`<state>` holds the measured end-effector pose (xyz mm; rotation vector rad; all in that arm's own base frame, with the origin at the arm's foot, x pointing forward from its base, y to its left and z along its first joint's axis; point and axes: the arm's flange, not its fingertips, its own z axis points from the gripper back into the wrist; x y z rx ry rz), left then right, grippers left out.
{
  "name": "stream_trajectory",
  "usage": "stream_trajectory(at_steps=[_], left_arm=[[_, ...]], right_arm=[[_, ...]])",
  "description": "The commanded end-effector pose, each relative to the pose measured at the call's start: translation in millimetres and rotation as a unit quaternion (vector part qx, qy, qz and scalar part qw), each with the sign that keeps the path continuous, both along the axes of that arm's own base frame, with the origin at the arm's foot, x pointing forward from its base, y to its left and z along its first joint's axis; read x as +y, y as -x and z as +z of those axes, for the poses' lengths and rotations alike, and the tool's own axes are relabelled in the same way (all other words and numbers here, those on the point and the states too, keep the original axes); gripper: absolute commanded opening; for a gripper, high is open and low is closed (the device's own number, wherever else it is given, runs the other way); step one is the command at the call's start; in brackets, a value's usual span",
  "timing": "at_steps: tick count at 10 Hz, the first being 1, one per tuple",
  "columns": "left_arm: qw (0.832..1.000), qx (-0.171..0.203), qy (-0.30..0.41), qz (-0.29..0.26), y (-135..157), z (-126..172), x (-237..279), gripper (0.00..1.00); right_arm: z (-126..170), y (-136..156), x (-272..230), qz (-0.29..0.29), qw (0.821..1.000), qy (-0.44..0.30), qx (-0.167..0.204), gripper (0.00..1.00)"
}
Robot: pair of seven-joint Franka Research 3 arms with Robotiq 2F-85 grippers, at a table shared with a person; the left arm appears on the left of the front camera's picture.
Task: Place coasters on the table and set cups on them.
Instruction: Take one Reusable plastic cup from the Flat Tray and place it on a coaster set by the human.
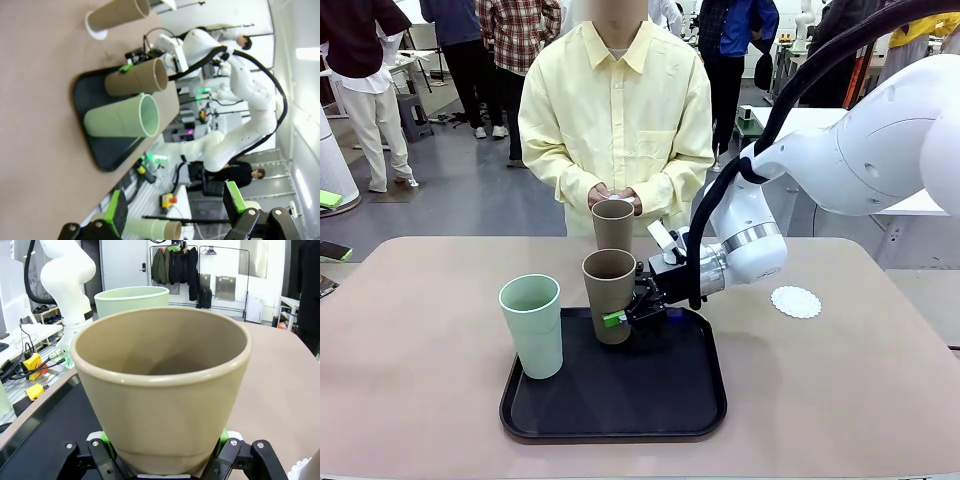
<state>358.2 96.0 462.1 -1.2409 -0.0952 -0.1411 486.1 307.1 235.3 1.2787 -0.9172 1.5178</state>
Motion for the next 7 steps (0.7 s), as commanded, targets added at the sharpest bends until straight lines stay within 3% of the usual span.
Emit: stream_trajectory(at_steps=[1, 2, 3, 5, 7], left_arm=[[1.000, -0.007, 0.005, -0.001, 0, 1, 1, 1.00], [1.000, -0.007, 0.005, -0.001, 0, 1, 1, 1.00], [1.000, -0.007, 0.005, -0.001, 0, 1, 1, 1.00], [1.000, -0.007, 0.005, -0.001, 0, 1, 1, 1.00], [1.000, -0.007, 0.005, -0.001, 0, 1, 1, 1.00]], right_arm=[[2, -3, -1, -0.006, 1.000, 0.006, 0.003, 0.00], [6, -2, -5, -0.015, 1.000, 0.005, 0.005, 0.24], [20, 4, -11, -0.043, 0.999, 0.003, 0.013, 0.25], [83, 30, -45, -0.106, 0.994, -0.015, 0.029, 0.25], [144, 48, -95, -0.177, 0.984, -0.032, 0.015, 0.25]])
